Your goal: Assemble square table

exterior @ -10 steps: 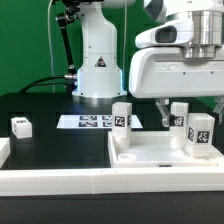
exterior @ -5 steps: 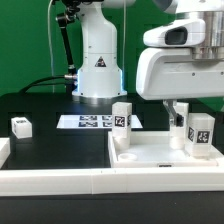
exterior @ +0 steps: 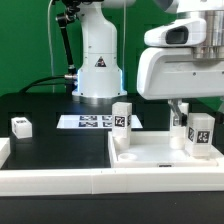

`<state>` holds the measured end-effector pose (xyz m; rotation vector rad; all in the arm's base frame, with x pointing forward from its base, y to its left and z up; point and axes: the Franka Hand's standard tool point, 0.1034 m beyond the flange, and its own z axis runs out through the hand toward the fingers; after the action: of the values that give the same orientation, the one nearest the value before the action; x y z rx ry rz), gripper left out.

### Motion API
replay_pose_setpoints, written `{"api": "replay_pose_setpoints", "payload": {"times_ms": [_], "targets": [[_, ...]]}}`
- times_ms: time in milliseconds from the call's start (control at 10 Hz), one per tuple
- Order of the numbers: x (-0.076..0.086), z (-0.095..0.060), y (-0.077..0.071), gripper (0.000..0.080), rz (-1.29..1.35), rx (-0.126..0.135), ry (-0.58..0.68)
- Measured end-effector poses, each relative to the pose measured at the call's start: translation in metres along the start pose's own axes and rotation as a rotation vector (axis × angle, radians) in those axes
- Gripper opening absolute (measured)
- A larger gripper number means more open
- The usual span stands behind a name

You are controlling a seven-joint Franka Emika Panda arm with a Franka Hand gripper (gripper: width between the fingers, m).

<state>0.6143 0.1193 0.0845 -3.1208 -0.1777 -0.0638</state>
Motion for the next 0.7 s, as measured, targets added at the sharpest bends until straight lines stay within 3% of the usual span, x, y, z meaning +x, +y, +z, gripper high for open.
{"api": "replay_pose_setpoints", "payload": {"times_ms": [100, 200, 400, 700], "targets": [[0.0, 0.0, 0.0, 0.0454, 0.011, 0.0, 0.0], [0.0, 0.0, 0.0, 0.0288, 0.025, 0.0, 0.0], [0.0, 0.0, -0.0001, 0.029, 0.04, 0.001, 0.0], [-0.001, 0.0004, -0.0002, 0.029, 0.347, 0.001, -0.003]]}}
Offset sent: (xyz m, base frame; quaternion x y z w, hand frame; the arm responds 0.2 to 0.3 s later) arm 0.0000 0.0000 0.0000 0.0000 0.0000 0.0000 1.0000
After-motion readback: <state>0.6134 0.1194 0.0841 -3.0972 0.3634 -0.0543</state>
